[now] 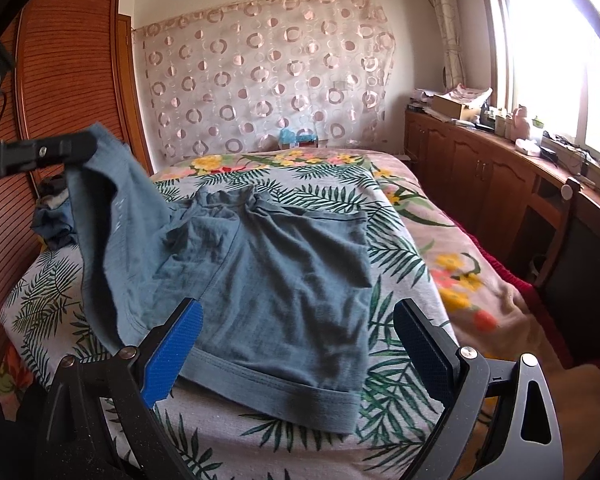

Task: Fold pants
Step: 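Lift the gripped leg with the left tool and fold it over the other leg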

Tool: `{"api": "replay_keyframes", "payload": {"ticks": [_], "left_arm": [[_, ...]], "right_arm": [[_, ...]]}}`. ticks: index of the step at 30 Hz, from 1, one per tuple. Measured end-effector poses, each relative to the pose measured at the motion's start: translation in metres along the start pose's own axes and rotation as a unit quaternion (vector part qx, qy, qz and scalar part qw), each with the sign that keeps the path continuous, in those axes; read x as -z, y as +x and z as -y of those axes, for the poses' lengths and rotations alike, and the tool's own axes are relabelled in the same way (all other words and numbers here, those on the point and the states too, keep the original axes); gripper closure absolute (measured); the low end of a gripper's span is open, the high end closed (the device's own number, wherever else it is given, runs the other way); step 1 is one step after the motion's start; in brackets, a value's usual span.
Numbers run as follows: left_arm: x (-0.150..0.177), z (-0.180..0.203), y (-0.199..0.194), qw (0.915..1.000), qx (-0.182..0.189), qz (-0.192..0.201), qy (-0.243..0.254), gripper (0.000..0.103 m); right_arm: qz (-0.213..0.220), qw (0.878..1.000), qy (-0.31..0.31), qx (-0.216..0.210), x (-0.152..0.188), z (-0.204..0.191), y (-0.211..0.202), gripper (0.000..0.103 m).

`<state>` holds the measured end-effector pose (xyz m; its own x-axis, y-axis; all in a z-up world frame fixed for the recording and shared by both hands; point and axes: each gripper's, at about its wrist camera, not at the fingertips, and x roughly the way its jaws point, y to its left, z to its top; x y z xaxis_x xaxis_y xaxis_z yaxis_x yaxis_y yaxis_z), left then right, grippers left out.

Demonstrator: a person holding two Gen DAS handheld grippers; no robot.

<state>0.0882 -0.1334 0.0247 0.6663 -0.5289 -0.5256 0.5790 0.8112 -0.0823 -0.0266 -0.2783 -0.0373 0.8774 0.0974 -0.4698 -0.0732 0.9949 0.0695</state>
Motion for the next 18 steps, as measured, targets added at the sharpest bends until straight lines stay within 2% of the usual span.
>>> {"api": "replay_keyframes", "payload": {"ticks": [8,10,14,16,17,18], "left_arm": [[0.006,0.006,0.015,0.9998,-0.015,-0.012,0.007,0.094],[0.008,0.006,0.016,0.9996,-0.022,-0.014,0.01,0.085],[0.011,-0.002,0.012,0.9997,-0.022,-0.009,0.001,0.053],[0.012,-0.005,0.01,0.9994,-0.032,-0.008,-0.003,0.034],[0.013,-0.008,0.008,0.9993,-0.036,-0.008,-0.008,0.019],[0.014,-0.011,0.007,0.9993,-0.036,-0.006,-0.012,0.017]], "right_arm": [[-0.005,1.0,0.007,0.003,0.004,0.002,0.001,0.006],[-0.006,1.0,0.008,0.003,0.005,0.002,0.003,0.006],[-0.007,1.0,0.007,0.001,0.003,0.003,0.004,0.006],[-0.007,1.0,0.006,0.0,0.003,0.003,0.005,0.006],[-0.008,1.0,0.006,-0.001,0.002,0.004,0.005,0.006],[-0.007,1.0,0.005,0.0,0.003,0.004,0.004,0.006]]}}
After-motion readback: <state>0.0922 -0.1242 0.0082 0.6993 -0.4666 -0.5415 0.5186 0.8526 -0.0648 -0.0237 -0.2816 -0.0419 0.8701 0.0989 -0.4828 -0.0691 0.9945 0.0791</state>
